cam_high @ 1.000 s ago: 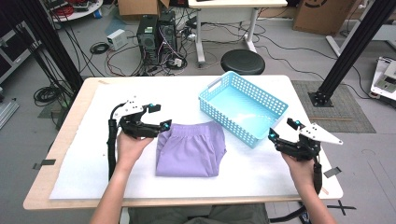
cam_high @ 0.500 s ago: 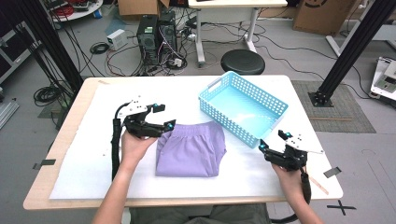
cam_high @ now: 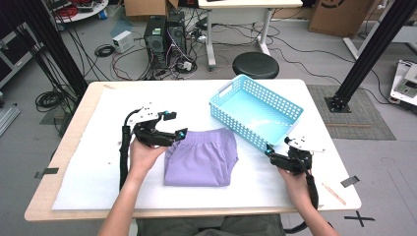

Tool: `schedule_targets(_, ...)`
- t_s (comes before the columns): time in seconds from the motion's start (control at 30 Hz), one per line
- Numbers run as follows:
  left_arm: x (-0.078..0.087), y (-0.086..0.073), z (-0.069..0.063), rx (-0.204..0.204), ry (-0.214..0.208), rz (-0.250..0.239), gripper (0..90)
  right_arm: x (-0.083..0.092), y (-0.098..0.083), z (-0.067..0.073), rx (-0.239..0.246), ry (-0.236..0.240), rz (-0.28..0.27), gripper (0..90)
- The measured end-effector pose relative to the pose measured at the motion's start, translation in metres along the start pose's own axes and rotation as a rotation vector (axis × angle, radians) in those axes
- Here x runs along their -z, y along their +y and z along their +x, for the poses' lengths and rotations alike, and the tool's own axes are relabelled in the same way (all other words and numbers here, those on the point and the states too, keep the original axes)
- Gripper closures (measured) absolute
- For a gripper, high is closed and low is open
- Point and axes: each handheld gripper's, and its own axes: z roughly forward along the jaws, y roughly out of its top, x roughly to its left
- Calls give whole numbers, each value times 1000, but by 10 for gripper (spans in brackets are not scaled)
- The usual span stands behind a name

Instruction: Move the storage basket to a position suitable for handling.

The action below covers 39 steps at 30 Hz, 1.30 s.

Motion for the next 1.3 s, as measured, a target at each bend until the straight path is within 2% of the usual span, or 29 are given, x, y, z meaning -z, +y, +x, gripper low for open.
schedule_targets(0.13,-1,-1,0,-2,-5,7,229,-7,2,-3,-14,-30,11,279)
schedule_targets(0.17,-2,-1,-1,-1,-5,12,229,-9,4,-9,-40,-10,26,288)
schedule_targets(0.3,-4,-3,-1,3,-11,17,229,-13,4,-19,-76,5,45,343)
schedule_targets(0.37,-5,-3,-1,0,-17,25,229,-13,4,-21,-83,12,47,332)
schedule_targets(0.5,-7,-3,-3,0,-22,28,229,-16,8,-24,-92,-10,48,237)
schedule_targets(0.63,-8,-3,-4,-3,-24,37,229,-21,14,-25,-87,-23,54,254)
schedule_targets(0.7,-8,-3,-4,-3,-27,39,229,-22,15,-25,-115,-31,64,279)
schedule_targets(0.8,-8,-4,-4,-5,-28,40,229,-22,17,-27,-102,-46,59,359)
schedule_targets(0.87,-9,-4,-4,-4,-31,41,229,-23,17,-31,-101,-53,53,370)
schedule_targets(0.93,-9,-4,-5,-5,-31,44,229,-24,17,-33,-131,-55,60,373)
schedule_targets(1.03,-10,-4,-5,-7,-34,46,229,-28,17,-35,-123,-71,55,370)
schedule_targets(1.07,-10,-4,-6,-4,-36,45,229,-29,17,-35,-128,-74,57,392)
schedule_targets(1.13,-11,-4,-6,-6,-37,48,229,-30,19,-37,-109,-88,67,493)
schedule_targets(1.23,-11,-4,-5,-5,-39,49,229,-31,21,-43,-123,-81,65,506)
schedule_targets(1.3,-12,-5,-5,-4,-40,52,229,-33,23,-42,-120,-94,62,515)
